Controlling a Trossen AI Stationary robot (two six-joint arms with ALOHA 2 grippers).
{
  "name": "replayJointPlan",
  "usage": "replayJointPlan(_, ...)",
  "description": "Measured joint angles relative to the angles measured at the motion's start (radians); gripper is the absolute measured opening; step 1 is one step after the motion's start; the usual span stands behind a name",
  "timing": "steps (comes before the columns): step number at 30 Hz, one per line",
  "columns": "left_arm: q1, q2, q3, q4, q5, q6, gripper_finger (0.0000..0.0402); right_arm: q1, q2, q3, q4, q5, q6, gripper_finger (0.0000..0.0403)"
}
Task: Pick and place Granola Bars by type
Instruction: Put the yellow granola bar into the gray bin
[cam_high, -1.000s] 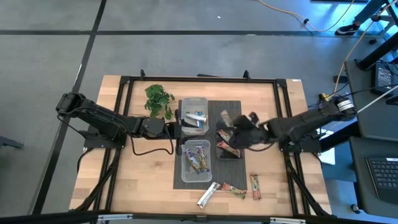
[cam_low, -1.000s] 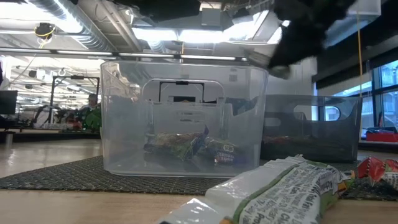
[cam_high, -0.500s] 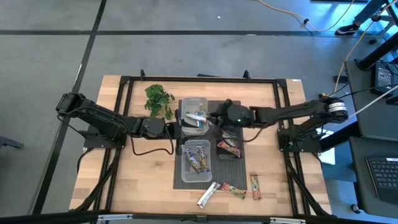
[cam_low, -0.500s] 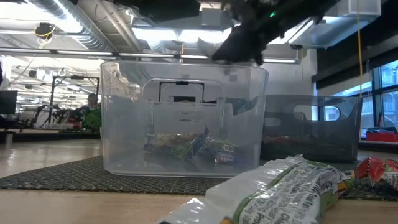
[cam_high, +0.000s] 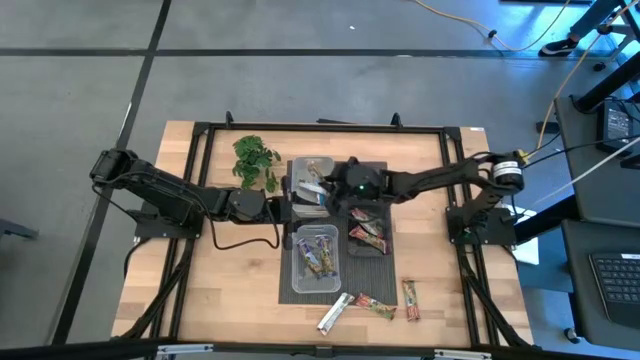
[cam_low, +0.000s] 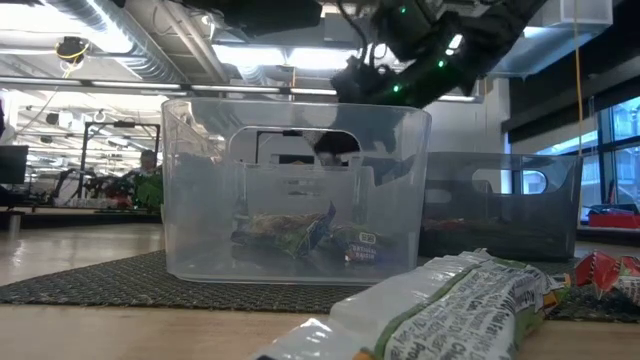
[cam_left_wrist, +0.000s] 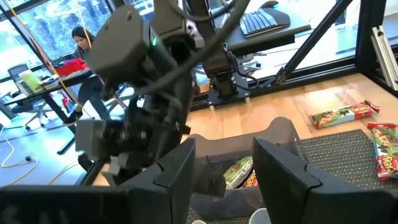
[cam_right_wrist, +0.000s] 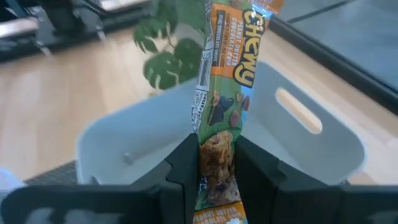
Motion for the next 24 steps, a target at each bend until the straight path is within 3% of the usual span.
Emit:
replayJointPlan(13,0.0,0.0,0.0,0.0,0.0,0.0,0.0152,-0.003,0.09,-0.001,0.013,0.0,-0.005,0.0097)
replayJointPlan(24,0.0,0.0,0.0,0.0,0.0,0.0,0.0151,-0.003,0.092,-0.001,0.013,-0.003,-0.034,0.0098)
